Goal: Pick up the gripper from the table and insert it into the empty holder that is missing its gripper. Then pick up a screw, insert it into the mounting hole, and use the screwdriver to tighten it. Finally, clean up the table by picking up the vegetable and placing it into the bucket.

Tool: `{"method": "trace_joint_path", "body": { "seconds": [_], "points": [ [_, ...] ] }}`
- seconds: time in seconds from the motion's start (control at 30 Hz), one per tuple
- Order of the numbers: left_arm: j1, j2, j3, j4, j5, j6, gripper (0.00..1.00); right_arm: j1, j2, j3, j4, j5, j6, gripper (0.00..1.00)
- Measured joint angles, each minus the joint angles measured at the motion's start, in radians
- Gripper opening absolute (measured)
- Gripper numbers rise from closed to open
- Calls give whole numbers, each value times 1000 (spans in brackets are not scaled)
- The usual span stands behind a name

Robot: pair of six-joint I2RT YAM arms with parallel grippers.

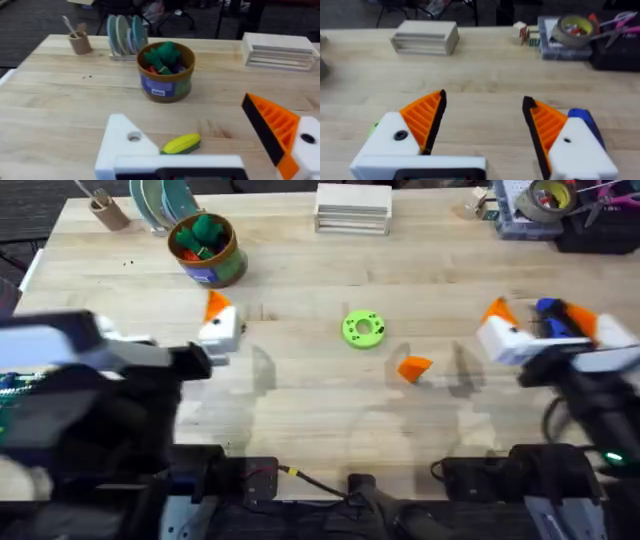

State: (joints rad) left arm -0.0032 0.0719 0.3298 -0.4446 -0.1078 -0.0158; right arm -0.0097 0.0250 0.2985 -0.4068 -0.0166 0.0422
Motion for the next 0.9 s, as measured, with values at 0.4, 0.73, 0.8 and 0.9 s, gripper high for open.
{"method": "trace_joint_path", "body": {
  "seconds": [0.4,0.73,0.8,0.9],
  "points": [
    [0,518,456,-384,-80,123,993,0,328,385,-227,-4,8,991],
    [0,814,566,-434,-96,257,992,0,588,531,-270,-27,33,992],
    [0,857,566,-435,-97,265,993,0,607,531,-263,-29,33,991],
    [0,920,566,-434,-98,271,992,0,620,531,-259,-29,33,991]
  ]
}}
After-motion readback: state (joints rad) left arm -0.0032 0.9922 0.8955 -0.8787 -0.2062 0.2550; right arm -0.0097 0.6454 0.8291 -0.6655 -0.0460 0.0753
